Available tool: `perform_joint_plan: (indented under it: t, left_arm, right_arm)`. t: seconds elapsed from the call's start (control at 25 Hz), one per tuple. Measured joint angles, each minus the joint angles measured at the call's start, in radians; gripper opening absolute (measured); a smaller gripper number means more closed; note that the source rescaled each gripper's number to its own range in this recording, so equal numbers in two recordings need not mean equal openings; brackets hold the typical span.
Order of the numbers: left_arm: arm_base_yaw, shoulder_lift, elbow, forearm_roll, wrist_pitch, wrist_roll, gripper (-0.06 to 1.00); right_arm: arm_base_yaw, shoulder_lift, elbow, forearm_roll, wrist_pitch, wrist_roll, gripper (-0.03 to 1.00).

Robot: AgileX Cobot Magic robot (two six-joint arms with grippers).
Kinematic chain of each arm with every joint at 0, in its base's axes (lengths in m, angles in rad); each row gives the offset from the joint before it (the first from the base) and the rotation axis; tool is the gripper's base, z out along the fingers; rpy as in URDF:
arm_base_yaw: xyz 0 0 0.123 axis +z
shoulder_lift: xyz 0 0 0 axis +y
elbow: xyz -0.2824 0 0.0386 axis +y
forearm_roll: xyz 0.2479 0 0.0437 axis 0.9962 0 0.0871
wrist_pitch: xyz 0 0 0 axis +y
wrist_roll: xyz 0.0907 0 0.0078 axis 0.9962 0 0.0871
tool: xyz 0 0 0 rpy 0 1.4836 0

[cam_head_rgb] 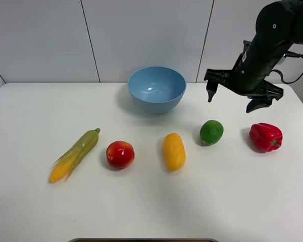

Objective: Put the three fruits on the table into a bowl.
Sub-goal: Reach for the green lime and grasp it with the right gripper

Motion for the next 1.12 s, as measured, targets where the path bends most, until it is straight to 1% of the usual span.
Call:
perform_joint_plan:
  t: [0.12,0.44,0.6,0.92,1.12]
  left_arm:
    - [0.0,0.0,0.0,0.0,0.0,0.001,0.76]
    - [0.0,0.0,0.0,0.0,0.0,0.001,0.76]
    - [0.0,0.0,0.0,0.0,0.0,0.001,0.76]
    - [0.0,0.0,0.0,0.0,0.0,0.001,0.76]
    - [0.0,0.0,0.0,0.0,0.0,0.001,0.76]
  right_arm:
    - [0.0,0.026,0.026,-0.004,-0.012,0.006,0.78]
    - [-0.02,0.051,0.143,-0.004,-0.173,0.014,0.78]
    - [-0.02,0.09,0.151,0.012,-0.235,0.014,0.78]
    - [-0.02,0.158,0.151,0.027,-0.317,0.017,0.78]
    - [-0.025,0.212,0.151,0.027,-0.326,0.021,0.78]
